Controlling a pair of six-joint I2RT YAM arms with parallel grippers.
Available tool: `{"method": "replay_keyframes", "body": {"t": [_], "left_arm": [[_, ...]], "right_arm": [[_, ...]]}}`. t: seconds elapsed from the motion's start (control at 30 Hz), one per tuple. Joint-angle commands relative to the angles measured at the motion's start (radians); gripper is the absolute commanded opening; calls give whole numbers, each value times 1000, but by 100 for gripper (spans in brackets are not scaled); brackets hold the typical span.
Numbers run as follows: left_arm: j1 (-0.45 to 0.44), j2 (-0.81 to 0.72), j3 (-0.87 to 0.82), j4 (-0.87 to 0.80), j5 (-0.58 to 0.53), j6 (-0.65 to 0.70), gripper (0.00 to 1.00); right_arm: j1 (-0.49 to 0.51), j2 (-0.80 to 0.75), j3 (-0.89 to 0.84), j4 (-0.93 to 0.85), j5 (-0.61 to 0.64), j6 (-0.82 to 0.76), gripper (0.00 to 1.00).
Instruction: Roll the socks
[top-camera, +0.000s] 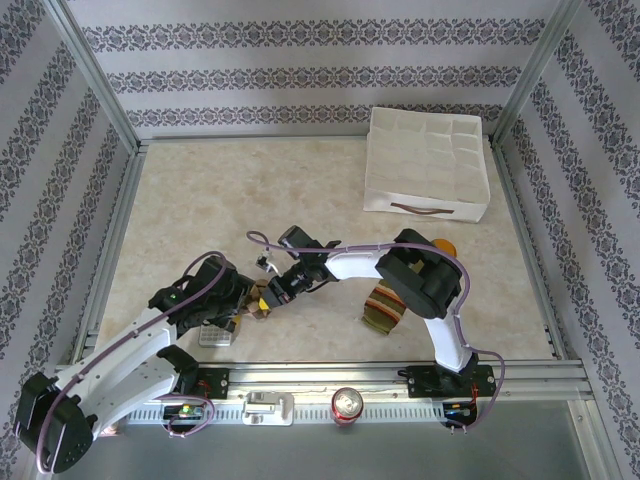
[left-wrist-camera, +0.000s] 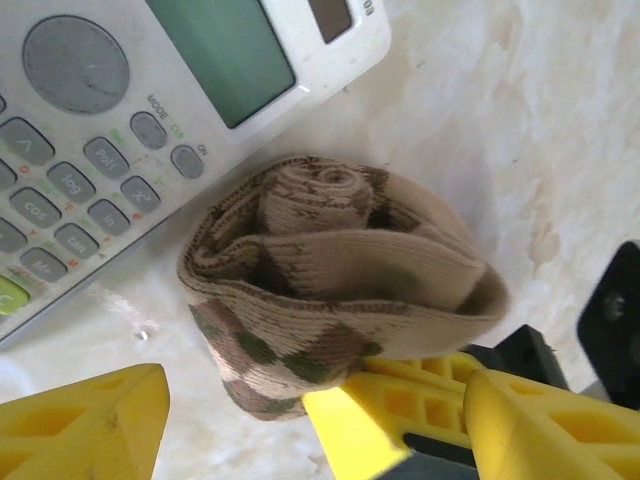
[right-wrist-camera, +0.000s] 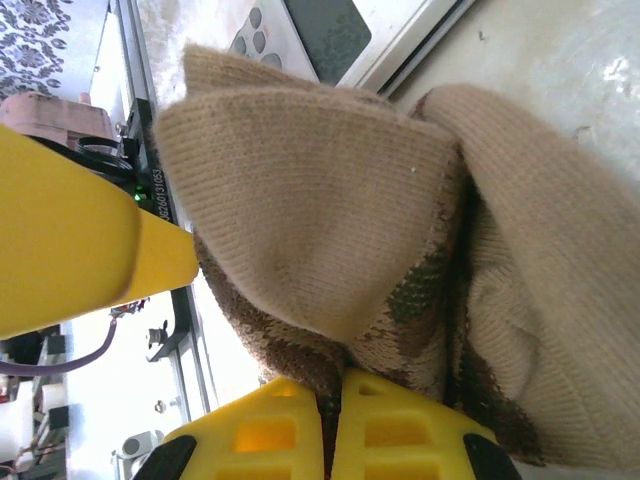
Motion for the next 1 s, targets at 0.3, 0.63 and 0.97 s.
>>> {"method": "replay_keyframes", "body": {"t": [0.3, 0.63, 0.97], "left_arm": [[-1, 181, -58, 203, -16, -6, 76], [0, 282, 6, 86, -5, -6, 50], [-2, 361, 53, 13, 17, 8, 32]], "right_arm": [[-22, 66, -34, -94, 56, 55, 0], [-22, 23, -49, -50, 67, 53, 0], [-31, -21, -79, -36, 93, 42, 0]]}}
